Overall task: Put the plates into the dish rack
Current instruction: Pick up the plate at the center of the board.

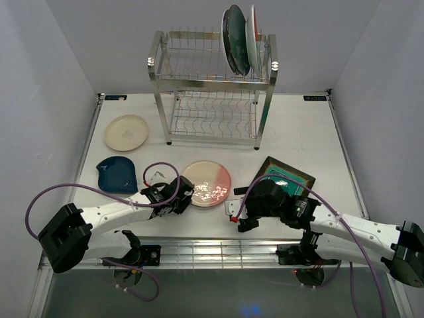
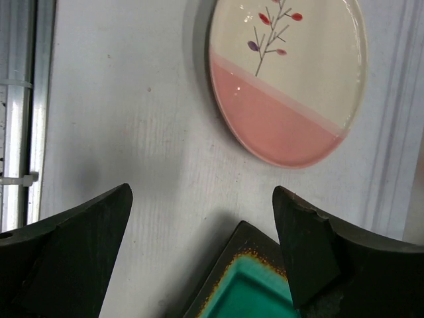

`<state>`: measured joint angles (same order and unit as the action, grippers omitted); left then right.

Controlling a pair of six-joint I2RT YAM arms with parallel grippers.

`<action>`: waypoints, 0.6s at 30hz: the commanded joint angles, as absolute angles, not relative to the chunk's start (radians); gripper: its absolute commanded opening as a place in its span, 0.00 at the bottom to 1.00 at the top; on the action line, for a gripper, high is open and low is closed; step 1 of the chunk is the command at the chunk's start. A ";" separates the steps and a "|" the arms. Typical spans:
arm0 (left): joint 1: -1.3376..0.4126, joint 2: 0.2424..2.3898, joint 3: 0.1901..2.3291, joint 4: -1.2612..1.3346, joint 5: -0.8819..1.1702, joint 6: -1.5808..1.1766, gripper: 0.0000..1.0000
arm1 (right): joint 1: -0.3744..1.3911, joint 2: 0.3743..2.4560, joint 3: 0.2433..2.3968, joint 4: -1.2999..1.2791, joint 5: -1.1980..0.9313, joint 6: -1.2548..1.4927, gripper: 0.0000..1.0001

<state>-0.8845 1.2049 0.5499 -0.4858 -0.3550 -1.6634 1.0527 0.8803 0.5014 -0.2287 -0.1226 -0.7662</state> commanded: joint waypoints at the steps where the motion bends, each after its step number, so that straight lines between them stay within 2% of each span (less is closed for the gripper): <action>1: -0.907 1.151 0.574 -0.443 -0.325 -1.641 0.00 | 1.080 0.913 0.563 -0.195 -0.193 -0.799 0.92; 18: -1.017 1.172 0.644 -0.400 -0.327 -1.692 0.00 | 1.233 1.025 0.488 0.043 0.040 -0.795 0.98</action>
